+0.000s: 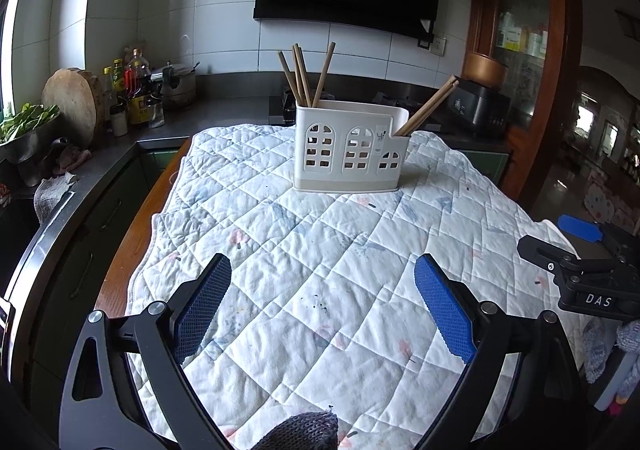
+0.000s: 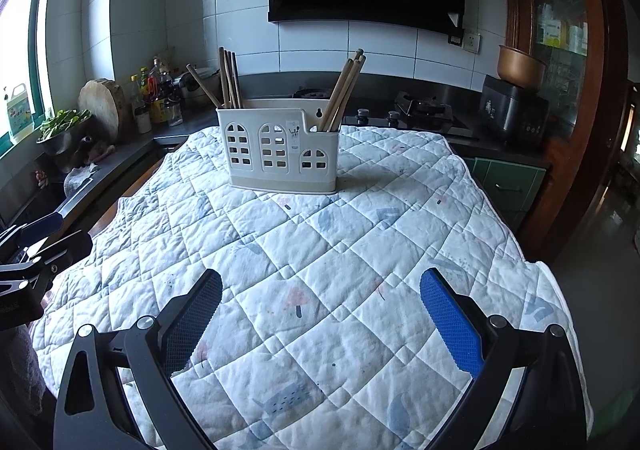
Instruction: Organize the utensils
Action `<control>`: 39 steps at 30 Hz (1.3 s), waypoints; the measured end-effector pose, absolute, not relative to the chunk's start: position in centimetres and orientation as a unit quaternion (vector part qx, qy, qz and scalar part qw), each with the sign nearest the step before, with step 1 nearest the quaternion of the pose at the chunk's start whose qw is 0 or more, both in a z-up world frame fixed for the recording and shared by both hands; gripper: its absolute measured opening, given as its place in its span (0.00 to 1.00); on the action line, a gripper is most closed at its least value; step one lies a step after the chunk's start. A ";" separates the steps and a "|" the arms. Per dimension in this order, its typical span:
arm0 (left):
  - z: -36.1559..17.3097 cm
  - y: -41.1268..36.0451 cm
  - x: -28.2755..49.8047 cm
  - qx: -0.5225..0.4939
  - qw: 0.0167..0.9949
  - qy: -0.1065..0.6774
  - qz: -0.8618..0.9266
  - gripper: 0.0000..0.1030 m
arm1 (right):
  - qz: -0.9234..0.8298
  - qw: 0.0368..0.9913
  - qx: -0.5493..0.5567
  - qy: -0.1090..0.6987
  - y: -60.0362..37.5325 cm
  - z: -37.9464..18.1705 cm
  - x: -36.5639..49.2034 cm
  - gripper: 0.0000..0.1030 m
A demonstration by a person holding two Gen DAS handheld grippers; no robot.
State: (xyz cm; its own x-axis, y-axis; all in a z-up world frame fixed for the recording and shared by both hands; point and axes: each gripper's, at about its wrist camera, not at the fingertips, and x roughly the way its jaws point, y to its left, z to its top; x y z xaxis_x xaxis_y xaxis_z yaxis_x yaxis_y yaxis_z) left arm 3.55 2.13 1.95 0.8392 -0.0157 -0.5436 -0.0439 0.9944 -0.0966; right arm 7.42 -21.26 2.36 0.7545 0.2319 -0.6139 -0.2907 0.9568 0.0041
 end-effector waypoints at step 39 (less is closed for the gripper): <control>1.1 2.0 3.9 -0.055 0.953 0.297 0.006 0.90 | 0.142 0.933 -0.047 0.327 -21.2 2.1 7.5 0.93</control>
State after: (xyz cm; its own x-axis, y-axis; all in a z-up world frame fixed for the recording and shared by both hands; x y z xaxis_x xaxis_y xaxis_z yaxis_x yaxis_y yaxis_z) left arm 3.86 1.97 1.05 0.8231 -0.0218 -0.5675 -0.0438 0.9938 -0.1017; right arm 7.48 -21.16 2.06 0.7466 0.2334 -0.6229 -0.2949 0.9555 0.0046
